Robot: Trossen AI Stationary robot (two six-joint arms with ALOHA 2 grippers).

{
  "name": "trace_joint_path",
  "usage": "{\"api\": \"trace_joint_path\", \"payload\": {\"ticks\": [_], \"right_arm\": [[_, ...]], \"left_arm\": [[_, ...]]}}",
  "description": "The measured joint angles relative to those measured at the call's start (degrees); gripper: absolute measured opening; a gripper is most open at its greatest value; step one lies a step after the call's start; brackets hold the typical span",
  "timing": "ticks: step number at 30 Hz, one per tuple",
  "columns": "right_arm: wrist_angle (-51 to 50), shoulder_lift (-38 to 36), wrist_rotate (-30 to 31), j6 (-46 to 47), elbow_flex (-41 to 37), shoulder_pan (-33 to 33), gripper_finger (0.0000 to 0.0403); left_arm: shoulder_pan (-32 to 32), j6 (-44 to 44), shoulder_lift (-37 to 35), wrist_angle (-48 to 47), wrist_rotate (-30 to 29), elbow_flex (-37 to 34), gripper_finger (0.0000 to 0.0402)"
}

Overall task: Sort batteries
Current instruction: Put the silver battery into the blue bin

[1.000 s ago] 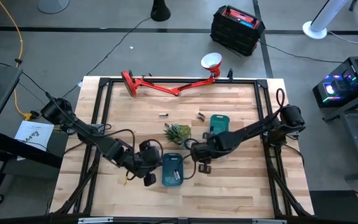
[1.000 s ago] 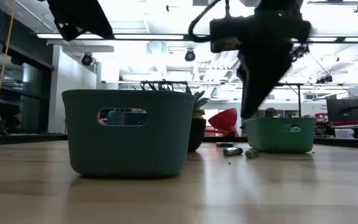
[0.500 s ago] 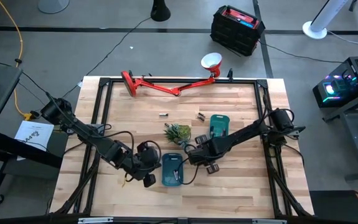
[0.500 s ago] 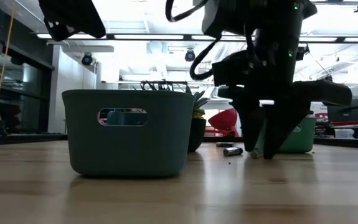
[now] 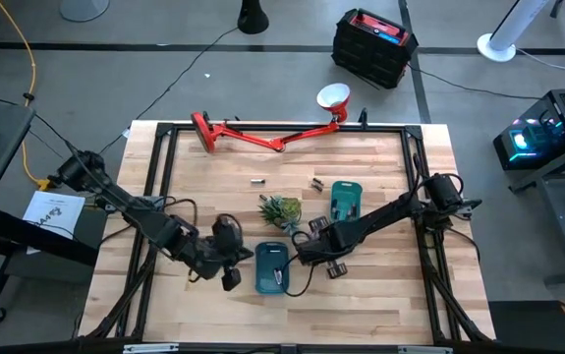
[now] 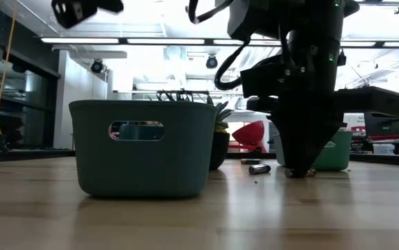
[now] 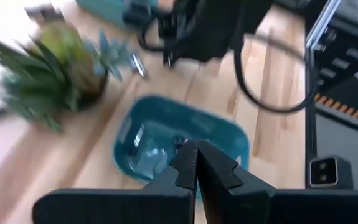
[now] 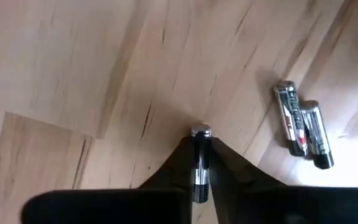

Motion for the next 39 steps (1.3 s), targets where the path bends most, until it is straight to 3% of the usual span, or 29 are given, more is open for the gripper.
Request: {"api": "trace_joint_path", "payload": {"ticks": [6, 11, 16, 19, 23, 27, 30, 36, 39], "right_arm": [[-2.8, -5.0, 1.0, 8.6, 2.5, 1.1, 0.0007], [9.6, -8.5, -7.4, 14.6, 4.4, 0.9, 0.0011], [28.0, -7.4, -9.4, 21.6, 4.7, 1.0, 0.0014], [30.8, -4.9, -9.4, 25.9, 4.4, 0.9, 0.0035], [32.8, -3.2, -8.5, 30.3, 4.5, 0.3, 0.0096], [31.5, -3.4, -6.7, 31.8, 4.7, -0.7, 0.0157], [25.1, -5.5, -7.6, 30.5, 6.8, -1.6, 0.0185], [2.6, -7.8, -2.3, 22.3, 6.3, -1.7, 0.0196], [0.1, -7.8, -1.8, 16.9, 4.3, -2.6, 0.0196]], "left_arm": [[0.0, 6.6, -8.8, 0.0, -6.3, 0.0, 0.0000], [0.2, 11.8, -14.1, -0.6, -11.6, 0.0, 0.0000], [0.5, 12.1, -15.1, -2.9, -11.7, 0.0, 0.0000], [0.4, 11.0, -14.6, -3.8, -10.2, 0.0, 0.0000], [0.4, 11.0, -14.0, -4.0, -8.9, 0.0, 0.0000], [0.4, 11.6, -14.1, -4.1, -8.5, 0.0, 0.0000], [0.4, 12.4, -14.3, -4.6, -8.5, 0.0, 0.0000], [0.4, 12.5, -14.3, -5.6, -8.5, 0.0, 0.0000], [0.4, 12.5, -14.2, -6.0, -8.6, 0.0, 0.0000]]}}
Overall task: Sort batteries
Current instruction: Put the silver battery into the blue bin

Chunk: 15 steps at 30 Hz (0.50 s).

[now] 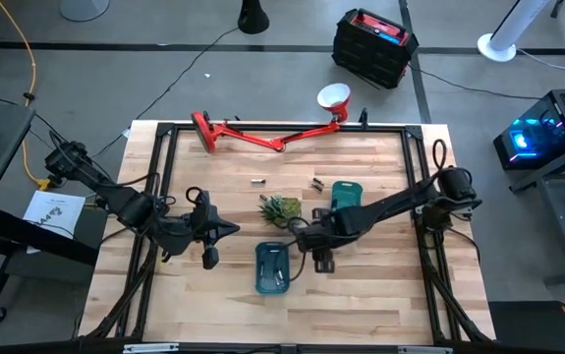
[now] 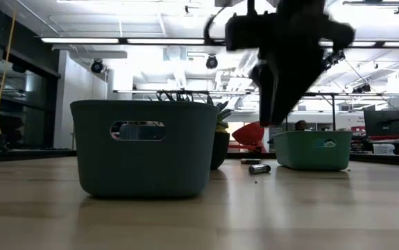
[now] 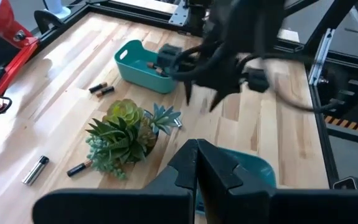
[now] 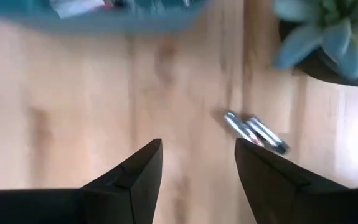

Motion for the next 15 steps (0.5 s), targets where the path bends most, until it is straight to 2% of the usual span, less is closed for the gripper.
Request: {"api": "trace_joint_path", "payload": {"ticks": [6, 15], "right_arm": [[7.7, 0.4, 0.4, -9.1, -5.2, -3.0, 0.0197], [8.3, 3.5, -3.0, -19.6, -6.5, -3.5, 0.0197]], "left_arm": [[0.0, -0.2, 0.0, -0.3, -0.1, 0.0, 0.0000], [0.0, -1.2, 0.0, -0.3, -1.5, 0.0, 0.0000]]}}
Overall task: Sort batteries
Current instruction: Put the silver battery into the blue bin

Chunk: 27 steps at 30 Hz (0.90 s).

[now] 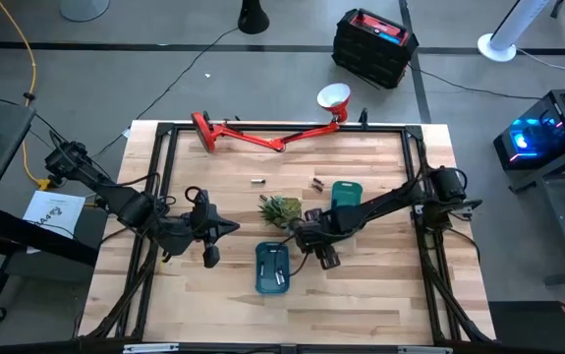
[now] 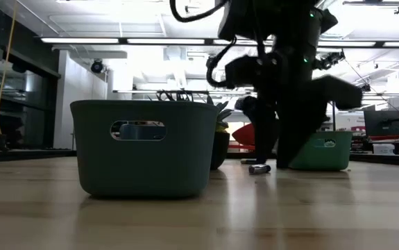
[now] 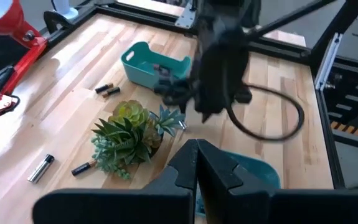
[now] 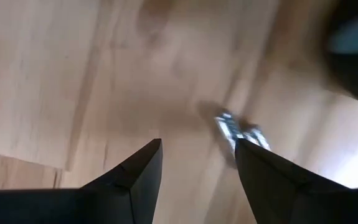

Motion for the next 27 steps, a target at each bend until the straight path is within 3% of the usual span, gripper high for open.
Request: {"api": "trace_joint_path", "payload": {"ticks": [8, 18, 27], "right_arm": [[0.8, 2.0, 0.2, -0.7, 0.1, -0.9, 0.0197], [-1.7, -0.6, 1.0, -1.8, 0.9, -2.1, 0.0197], [2.2, -0.3, 4.9, -0.9, 0.9, -6.1, 0.0197]], "left_arm": [[0.0, -1.6, 0.0, 0.0, -0.7, 0.0, 0.0000], [0.0, -2.0, 0.0, 0.1, -2.0, 0.0, 0.0000], [0.0, -2.0, 0.0, 0.1, -2.1, 0.0, 0.0000]]}}
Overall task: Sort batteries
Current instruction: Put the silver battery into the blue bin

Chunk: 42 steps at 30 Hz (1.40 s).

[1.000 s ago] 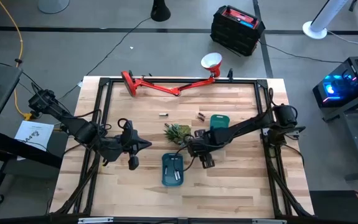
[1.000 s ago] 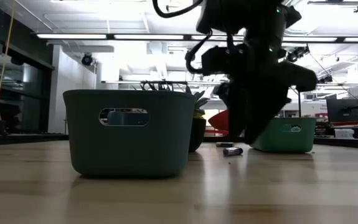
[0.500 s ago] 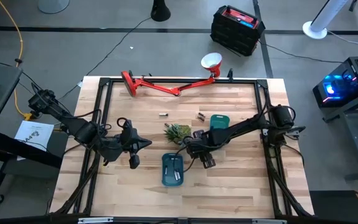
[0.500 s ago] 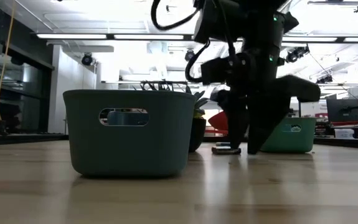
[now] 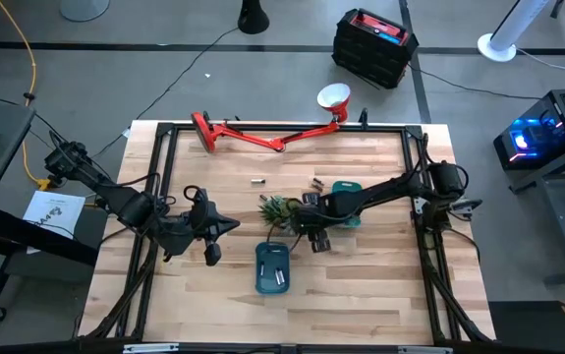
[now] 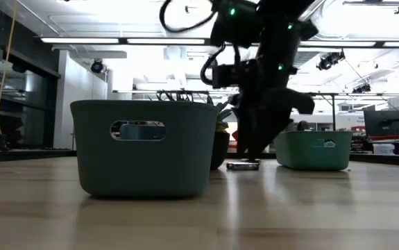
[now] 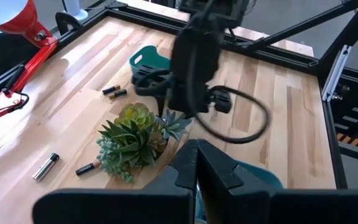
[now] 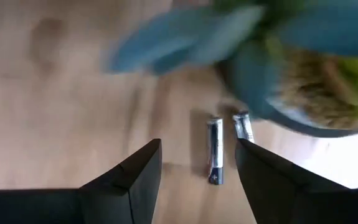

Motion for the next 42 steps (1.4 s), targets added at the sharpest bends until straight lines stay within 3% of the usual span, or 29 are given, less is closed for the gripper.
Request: {"api": "trace_joint_path", "payload": {"ticks": [11, 13, 17, 19, 27, 32, 37, 42], "right_arm": [[0.4, 5.0, -2.1, 1.7, 0.3, -1.5, 0.0180], [0.4, 5.1, -3.2, 3.9, 0.3, -1.4, 0.0153], [0.1, 4.8, -4.9, 9.2, 0.2, -0.9, 0.0046], [-0.1, 4.5, -5.0, 11.7, 0.2, -0.3, 0.0018], [-2.5, -2.7, -6.6, 23.2, -0.3, 4.6, 0.0008], [-3.2, -9.9, -2.3, 30.5, -0.1, 8.2, 0.0005], [3.7, -12.3, -1.2, 34.1, 0.0, 11.7, 0.0004], [14.8, -9.2, -3.1, 34.1, -0.1, 12.2, 0.0003]], "left_arm": [[0.0, -0.9, 0.0, 0.0, 0.0, 0.0, 0.0000], [0.0, -0.9, 0.0, 0.0, 0.0, 0.0, 0.0000], [0.0, -0.4, 0.0, 0.0, 0.0, 0.0, 0.0000], [0.0, 0.4, 0.0, 0.0, 0.0, 0.0, 0.0000], [0.0, 1.7, 0.0, 0.0, -0.8, 0.0, 0.0000], [0.9, 3.8, 0.0, 0.0, -2.7, 0.0, 0.0000], [4.3, 5.1, 0.0, 0.0, -2.7, 0.0, 0.0000], [7.4, 4.7, -0.2, 0.1, 3.0, 0.0, 0.0000]]}}
